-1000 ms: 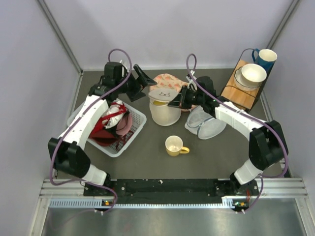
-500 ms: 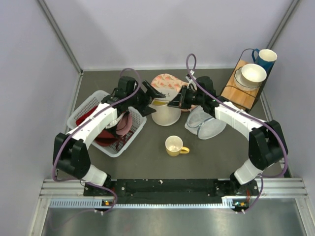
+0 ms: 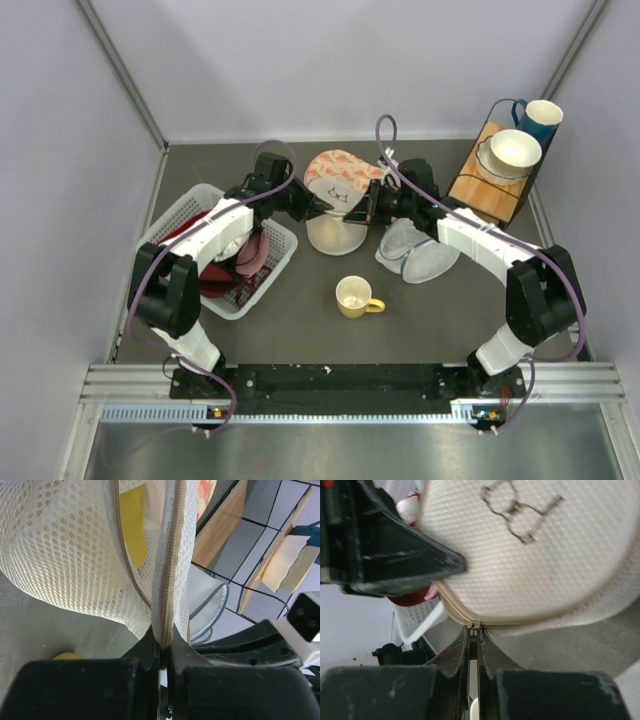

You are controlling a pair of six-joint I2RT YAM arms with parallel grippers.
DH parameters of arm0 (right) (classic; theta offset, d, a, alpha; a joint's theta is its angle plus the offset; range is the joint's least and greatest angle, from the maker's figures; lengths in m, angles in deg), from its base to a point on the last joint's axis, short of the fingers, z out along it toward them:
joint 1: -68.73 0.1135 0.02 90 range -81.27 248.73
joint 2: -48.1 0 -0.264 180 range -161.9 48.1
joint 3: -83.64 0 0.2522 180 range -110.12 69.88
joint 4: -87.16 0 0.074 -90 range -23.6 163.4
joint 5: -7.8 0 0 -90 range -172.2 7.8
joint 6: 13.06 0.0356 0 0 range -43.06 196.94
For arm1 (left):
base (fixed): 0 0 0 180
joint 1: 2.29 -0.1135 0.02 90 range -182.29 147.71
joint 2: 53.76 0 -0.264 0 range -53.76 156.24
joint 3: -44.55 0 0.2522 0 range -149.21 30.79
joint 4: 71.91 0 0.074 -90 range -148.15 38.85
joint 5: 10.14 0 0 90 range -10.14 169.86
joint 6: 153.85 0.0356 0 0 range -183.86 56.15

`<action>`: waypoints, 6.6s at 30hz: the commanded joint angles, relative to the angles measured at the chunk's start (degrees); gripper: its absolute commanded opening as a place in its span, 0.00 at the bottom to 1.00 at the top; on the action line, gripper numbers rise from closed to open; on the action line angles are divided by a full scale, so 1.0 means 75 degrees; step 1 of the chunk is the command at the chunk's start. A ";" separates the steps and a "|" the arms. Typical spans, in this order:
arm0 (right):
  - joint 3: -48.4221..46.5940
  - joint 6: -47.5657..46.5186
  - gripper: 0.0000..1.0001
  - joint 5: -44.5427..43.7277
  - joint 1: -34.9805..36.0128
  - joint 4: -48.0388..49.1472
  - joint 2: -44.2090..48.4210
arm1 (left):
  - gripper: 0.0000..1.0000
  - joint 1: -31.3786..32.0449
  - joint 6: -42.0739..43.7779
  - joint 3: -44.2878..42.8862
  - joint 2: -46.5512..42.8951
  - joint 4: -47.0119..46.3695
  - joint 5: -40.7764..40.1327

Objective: Unzip the laundry bag and remove the bra

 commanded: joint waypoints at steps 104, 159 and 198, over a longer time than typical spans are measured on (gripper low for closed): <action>-0.4331 0.0481 0.80 -0.3504 0.0474 -0.3489 -0.1217 | 0.00 -0.0263 0.5330 -0.1128 -0.0385 0.0058 0.1959; -0.2105 -0.0925 0.00 -0.2521 0.0510 -0.0958 0.1150 | 0.88 -0.1517 0.6536 -0.1936 -0.3256 0.3654 -0.1813; -0.0312 -0.0984 0.00 -0.2556 0.0147 -0.0501 0.2614 | 0.50 0.1448 0.5284 -0.2850 0.1595 0.3525 -0.3525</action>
